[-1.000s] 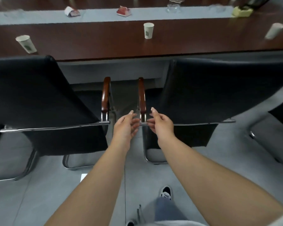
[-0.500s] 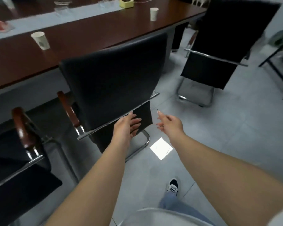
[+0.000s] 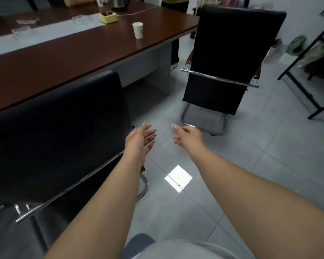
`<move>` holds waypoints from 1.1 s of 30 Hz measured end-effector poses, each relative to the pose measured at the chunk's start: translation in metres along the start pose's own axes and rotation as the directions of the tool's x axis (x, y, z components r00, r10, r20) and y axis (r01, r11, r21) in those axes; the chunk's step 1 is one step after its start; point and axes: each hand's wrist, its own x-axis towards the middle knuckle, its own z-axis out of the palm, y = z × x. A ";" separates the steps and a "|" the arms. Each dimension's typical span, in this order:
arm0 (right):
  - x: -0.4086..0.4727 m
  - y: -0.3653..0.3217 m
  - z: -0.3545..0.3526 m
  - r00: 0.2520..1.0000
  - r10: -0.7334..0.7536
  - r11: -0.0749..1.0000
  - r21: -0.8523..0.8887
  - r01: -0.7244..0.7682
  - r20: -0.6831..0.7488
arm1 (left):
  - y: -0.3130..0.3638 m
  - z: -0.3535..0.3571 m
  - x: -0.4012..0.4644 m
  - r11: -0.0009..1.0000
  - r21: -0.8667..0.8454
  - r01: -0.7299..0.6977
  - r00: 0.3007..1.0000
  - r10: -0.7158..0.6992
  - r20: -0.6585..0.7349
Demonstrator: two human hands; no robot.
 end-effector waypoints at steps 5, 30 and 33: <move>0.065 -0.023 -0.008 0.998 0.013 1.000 -0.002 -0.013 0.057 | 0.016 0.051 0.046 1.000 0.011 -0.013 0.997 0.014 -0.074; 0.363 -0.138 0.242 0.752 0.235 0.876 -0.469 0.110 0.616 | 0.090 0.058 0.352 0.904 -0.400 -0.150 0.718 -0.178 -0.673; 0.379 -0.116 0.277 0.675 0.344 0.810 -0.570 0.138 0.653 | 0.073 0.028 0.372 0.880 -0.467 -0.086 0.690 -0.286 -0.665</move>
